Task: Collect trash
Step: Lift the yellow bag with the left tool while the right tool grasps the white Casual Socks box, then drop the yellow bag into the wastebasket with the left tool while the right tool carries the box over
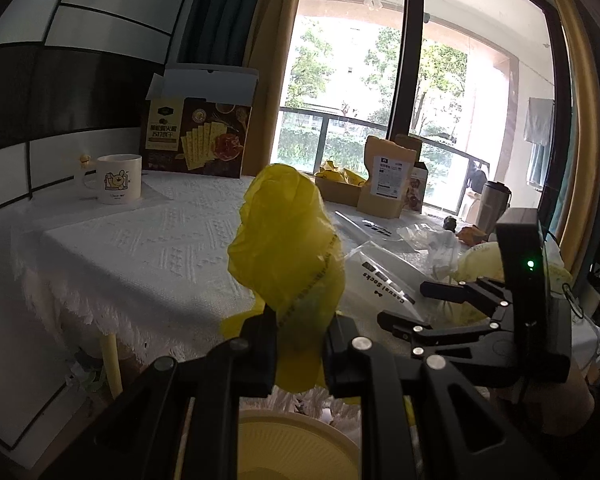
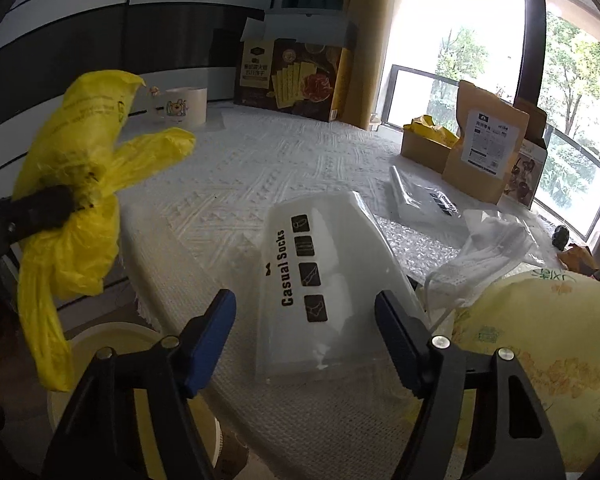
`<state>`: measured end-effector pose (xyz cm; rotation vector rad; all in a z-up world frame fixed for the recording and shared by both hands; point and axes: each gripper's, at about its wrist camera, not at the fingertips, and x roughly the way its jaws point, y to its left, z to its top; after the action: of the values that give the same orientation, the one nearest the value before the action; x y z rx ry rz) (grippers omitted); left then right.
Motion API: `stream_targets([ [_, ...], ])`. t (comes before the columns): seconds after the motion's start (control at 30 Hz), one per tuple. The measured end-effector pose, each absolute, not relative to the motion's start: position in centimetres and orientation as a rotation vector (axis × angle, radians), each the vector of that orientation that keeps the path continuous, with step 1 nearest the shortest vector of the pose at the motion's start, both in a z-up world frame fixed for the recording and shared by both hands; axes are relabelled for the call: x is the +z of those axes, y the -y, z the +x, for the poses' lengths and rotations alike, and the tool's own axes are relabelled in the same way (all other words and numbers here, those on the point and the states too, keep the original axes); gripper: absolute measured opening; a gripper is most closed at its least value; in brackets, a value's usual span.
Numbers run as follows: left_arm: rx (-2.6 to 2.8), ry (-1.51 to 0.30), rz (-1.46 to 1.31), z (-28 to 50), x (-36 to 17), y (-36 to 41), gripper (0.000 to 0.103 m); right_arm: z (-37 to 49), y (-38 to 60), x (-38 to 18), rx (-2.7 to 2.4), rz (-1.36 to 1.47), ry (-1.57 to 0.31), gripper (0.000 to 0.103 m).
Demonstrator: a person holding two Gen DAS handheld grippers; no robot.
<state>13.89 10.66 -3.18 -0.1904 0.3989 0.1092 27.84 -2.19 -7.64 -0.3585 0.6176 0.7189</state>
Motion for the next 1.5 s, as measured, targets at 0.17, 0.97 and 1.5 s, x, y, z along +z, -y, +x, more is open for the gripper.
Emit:
stream_targets([
  [0.17, 0.122, -0.403, -0.18, 12.5, -2.8, -10.8, 0.017, 28.0, 1.7, -8.2, 0.707, -0.381, -0.653, 0.041],
  [0.97, 0.157, -0.409, -0.16, 7.0, -1.7, -10.3, 0.017, 20.5, 5.8, 0.0, 0.798, -0.287, -0.417, 0.004],
  [1.5, 0.173, -0.6, -0.244, 6.5, -8.5, -11.8, 0.017, 13.4, 7.7, -0.6, 0.93, -0.281, -0.432, 0.004],
])
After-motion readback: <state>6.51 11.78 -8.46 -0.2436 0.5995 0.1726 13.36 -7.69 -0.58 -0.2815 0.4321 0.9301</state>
